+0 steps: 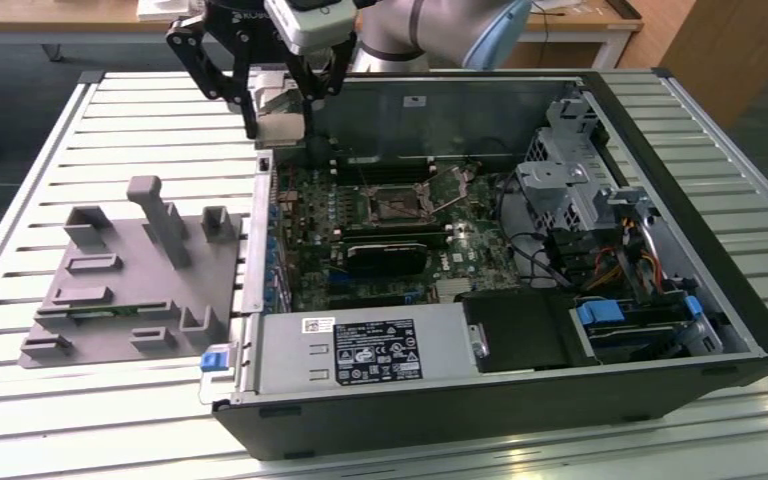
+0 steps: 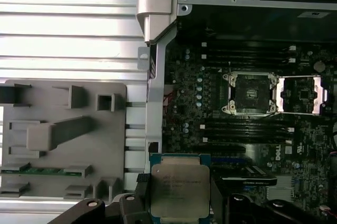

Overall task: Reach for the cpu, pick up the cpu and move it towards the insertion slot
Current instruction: 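Pick up the cpu and move it towards the insertion slot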

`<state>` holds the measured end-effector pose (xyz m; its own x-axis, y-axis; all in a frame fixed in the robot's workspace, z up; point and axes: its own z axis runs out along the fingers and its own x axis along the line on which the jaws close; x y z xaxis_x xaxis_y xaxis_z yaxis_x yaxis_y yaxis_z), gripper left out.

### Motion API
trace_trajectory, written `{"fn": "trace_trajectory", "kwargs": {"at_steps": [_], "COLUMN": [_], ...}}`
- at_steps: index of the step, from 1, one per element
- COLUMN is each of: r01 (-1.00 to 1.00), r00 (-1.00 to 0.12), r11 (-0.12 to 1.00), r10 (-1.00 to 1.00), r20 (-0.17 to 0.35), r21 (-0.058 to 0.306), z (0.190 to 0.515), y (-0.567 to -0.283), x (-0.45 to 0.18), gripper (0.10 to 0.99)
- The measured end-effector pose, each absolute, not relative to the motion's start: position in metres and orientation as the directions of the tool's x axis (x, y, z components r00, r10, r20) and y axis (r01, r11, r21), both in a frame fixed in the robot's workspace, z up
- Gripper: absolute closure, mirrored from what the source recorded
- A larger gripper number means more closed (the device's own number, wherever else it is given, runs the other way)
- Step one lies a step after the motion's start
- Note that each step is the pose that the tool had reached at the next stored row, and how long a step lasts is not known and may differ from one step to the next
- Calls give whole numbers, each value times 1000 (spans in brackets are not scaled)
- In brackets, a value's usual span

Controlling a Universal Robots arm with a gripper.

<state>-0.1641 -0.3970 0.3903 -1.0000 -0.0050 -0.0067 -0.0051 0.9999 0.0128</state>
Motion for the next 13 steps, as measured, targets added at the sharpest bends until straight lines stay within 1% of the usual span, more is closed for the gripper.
{"fn": "trace_trajectory", "kwargs": {"at_steps": [13], "r01": [-5], "r00": [-1000], "r11": [1000], "r10": [-5], "r20": [-7], "r21": [13], "z": [390], "y": [-397], "x": [-144], "gripper": [545]}}
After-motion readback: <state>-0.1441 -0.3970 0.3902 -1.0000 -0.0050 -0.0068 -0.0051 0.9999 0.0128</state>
